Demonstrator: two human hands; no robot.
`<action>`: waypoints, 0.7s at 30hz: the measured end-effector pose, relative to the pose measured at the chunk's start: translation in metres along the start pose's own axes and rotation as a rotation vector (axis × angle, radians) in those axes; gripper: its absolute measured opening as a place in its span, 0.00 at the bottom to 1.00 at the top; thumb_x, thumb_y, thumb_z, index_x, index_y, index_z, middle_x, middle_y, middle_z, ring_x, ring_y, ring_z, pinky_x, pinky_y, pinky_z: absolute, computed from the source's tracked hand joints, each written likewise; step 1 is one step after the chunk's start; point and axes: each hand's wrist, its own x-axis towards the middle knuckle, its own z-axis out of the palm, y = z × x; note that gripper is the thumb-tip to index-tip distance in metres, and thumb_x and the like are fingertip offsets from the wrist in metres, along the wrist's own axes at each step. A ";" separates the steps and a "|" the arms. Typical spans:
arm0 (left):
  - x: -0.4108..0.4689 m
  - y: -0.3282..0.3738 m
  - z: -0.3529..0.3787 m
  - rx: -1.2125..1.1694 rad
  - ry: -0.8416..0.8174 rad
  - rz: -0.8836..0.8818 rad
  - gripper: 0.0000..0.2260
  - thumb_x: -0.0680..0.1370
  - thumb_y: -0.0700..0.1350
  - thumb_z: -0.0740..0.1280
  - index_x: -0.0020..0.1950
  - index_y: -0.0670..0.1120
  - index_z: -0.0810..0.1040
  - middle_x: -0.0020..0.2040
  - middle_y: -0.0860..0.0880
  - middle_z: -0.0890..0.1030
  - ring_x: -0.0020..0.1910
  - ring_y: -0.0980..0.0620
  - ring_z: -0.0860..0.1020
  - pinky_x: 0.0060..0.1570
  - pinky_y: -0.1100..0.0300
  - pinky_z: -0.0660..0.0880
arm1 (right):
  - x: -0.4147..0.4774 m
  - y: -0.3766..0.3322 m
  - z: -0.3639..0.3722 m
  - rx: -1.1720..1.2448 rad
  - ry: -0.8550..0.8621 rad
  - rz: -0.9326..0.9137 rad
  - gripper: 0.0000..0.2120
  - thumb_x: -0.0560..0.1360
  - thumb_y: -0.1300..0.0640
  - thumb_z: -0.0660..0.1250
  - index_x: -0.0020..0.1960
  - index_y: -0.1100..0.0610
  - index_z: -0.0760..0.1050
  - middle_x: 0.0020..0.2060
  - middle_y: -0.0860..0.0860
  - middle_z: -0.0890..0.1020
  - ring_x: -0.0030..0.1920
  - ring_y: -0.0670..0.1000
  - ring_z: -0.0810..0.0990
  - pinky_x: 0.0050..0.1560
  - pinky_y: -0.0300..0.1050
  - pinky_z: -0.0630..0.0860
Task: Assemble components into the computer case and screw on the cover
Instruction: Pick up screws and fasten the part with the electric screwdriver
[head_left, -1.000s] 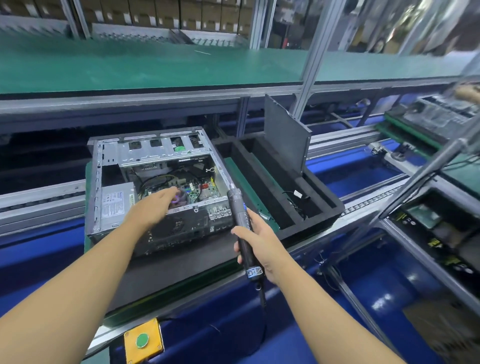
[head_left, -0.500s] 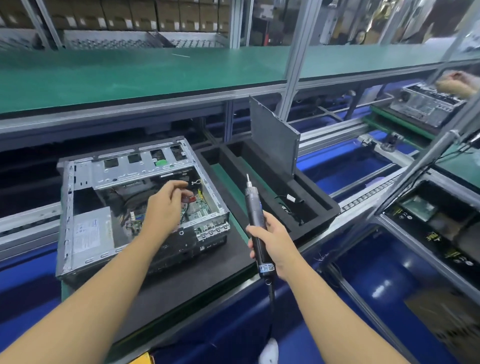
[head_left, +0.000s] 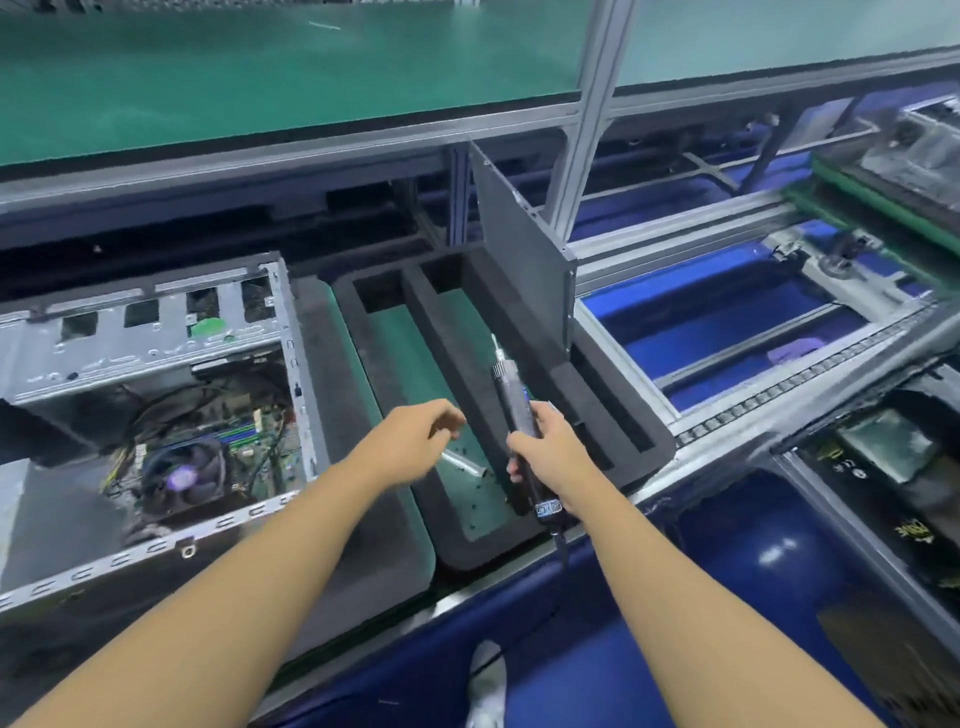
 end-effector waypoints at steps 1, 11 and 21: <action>0.006 -0.006 0.009 0.059 -0.042 -0.047 0.14 0.82 0.42 0.59 0.65 0.52 0.75 0.58 0.58 0.80 0.56 0.57 0.78 0.53 0.64 0.73 | 0.009 0.003 -0.005 0.008 -0.008 0.014 0.17 0.78 0.62 0.65 0.66 0.56 0.70 0.46 0.56 0.80 0.31 0.50 0.81 0.38 0.48 0.83; 0.037 -0.029 0.076 0.936 -0.166 -0.053 0.17 0.81 0.49 0.56 0.68 0.47 0.74 0.67 0.48 0.74 0.67 0.46 0.69 0.73 0.50 0.56 | 0.063 0.047 0.006 0.067 -0.132 0.078 0.21 0.80 0.63 0.66 0.70 0.51 0.66 0.53 0.56 0.79 0.34 0.50 0.83 0.37 0.43 0.82; 0.098 -0.032 0.138 1.163 -0.558 -0.352 0.34 0.83 0.56 0.53 0.80 0.41 0.42 0.81 0.43 0.52 0.79 0.36 0.49 0.73 0.34 0.42 | 0.072 0.062 0.006 0.256 -0.077 0.055 0.13 0.78 0.67 0.65 0.60 0.57 0.72 0.34 0.53 0.79 0.33 0.60 0.81 0.35 0.50 0.81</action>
